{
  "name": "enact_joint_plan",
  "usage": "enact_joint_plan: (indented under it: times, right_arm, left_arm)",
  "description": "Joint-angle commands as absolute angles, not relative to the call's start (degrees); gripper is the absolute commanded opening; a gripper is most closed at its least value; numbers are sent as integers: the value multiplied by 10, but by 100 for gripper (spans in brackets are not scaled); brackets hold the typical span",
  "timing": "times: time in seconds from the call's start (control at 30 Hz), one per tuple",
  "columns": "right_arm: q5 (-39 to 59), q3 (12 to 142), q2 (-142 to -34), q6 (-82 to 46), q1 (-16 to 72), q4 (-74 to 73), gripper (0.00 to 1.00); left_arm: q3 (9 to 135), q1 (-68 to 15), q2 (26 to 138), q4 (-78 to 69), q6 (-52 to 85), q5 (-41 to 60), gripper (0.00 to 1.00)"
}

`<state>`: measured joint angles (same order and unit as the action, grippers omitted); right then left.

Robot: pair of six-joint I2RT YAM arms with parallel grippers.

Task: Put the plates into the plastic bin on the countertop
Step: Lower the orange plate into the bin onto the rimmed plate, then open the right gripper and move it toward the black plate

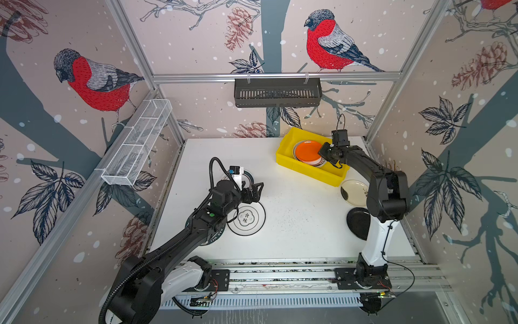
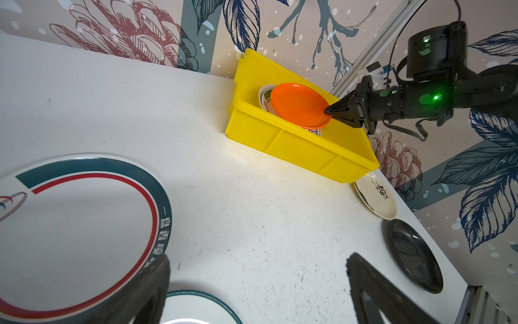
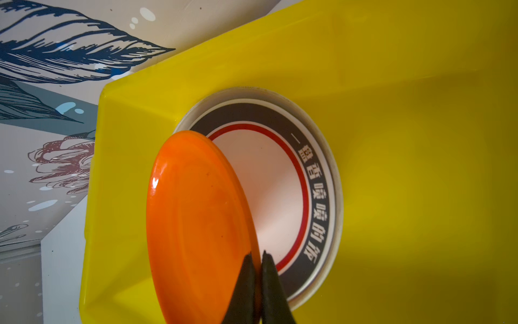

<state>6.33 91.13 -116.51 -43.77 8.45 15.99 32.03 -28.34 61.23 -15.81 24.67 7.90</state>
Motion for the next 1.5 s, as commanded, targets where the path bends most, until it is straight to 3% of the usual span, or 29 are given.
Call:
enact_joint_plan:
  times: [0.0,0.4,0.53,0.57,0.6,0.67,0.8,0.9,1.17,1.47]
  right_arm:
    - [62,912,-1175,-463,83,124,0]
    - [27,968,-1225,-452,85,162,0]
    - [18,976,-1235,-451,87,168,9]
    - [19,982,-1240,-450,86,173,15]
    - [22,987,-1245,-446,86,177,29]
    - [33,991,-1248,-434,86,176,41]
    - [30,990,-1234,-415,88,180,77]
    - [-21,981,-1201,-383,94,189,100]
    - [-109,915,-1067,-322,95,238,99]
    - [-148,686,-826,-263,95,188,99]
  left_arm:
    - [322,-282,603,-151,250,79,97]
    - [334,-282,578,-115,229,51,97]
    - [328,-282,583,-121,234,49,97]
    - [326,-282,584,-123,237,49,97]
    - [324,-282,584,-127,238,52,97]
    - [324,-282,584,-129,238,54,97]
    - [341,-281,589,-115,241,51,97]
    - [339,-281,589,-134,250,57,97]
    - [330,-281,566,-152,274,81,97]
    - [288,-282,511,-151,312,128,97]
